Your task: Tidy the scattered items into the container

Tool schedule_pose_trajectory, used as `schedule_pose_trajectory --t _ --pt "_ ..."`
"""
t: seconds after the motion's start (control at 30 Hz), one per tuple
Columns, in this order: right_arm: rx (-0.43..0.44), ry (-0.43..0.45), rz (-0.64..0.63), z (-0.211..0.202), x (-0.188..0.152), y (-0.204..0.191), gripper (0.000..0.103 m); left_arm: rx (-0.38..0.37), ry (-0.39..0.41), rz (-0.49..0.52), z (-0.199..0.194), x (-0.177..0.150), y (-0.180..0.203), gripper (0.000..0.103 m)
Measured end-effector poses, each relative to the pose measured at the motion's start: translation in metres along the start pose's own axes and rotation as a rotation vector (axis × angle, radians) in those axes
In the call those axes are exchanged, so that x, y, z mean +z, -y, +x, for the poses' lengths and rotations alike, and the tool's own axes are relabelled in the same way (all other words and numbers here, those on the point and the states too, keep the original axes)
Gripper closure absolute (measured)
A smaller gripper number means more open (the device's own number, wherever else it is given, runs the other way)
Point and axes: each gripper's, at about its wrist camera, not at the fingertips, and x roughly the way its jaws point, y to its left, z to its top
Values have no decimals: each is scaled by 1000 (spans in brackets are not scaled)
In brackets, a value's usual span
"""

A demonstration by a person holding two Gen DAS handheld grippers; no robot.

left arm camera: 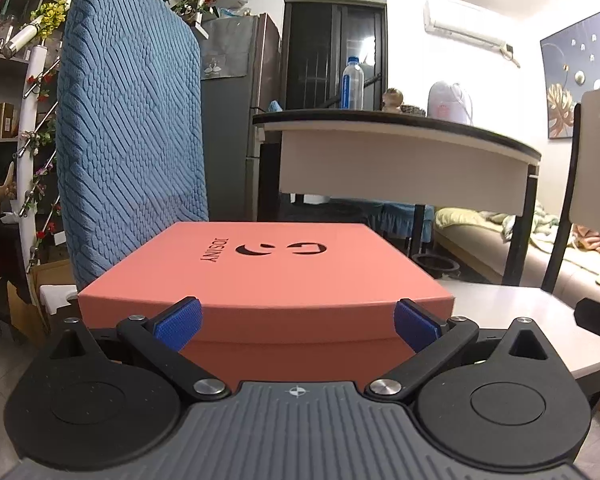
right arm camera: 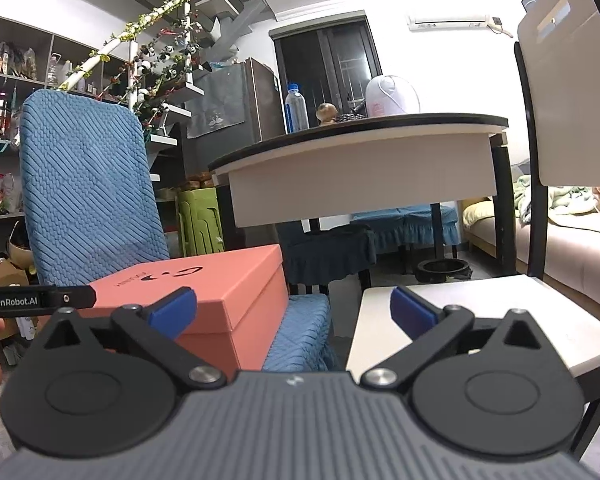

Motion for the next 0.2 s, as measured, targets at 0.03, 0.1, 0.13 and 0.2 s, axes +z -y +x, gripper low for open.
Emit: schedule_pose_trajectory --t 0.03,0.1,0.13,0.2 --pt "-3 -1 -3 1 0 0 0 2 2 -2 0 0 -1 0" --pt "-5 -2 -6 2 0 -1 0 6 4 -3 1 1 -2 0" --pt "-7 -1 -9 3 0 -1 0 8 5 -3 1 1 -2 0" --pt "-10 1 -15 4 0 -2 0 9 5 0 1 2 -3 0"
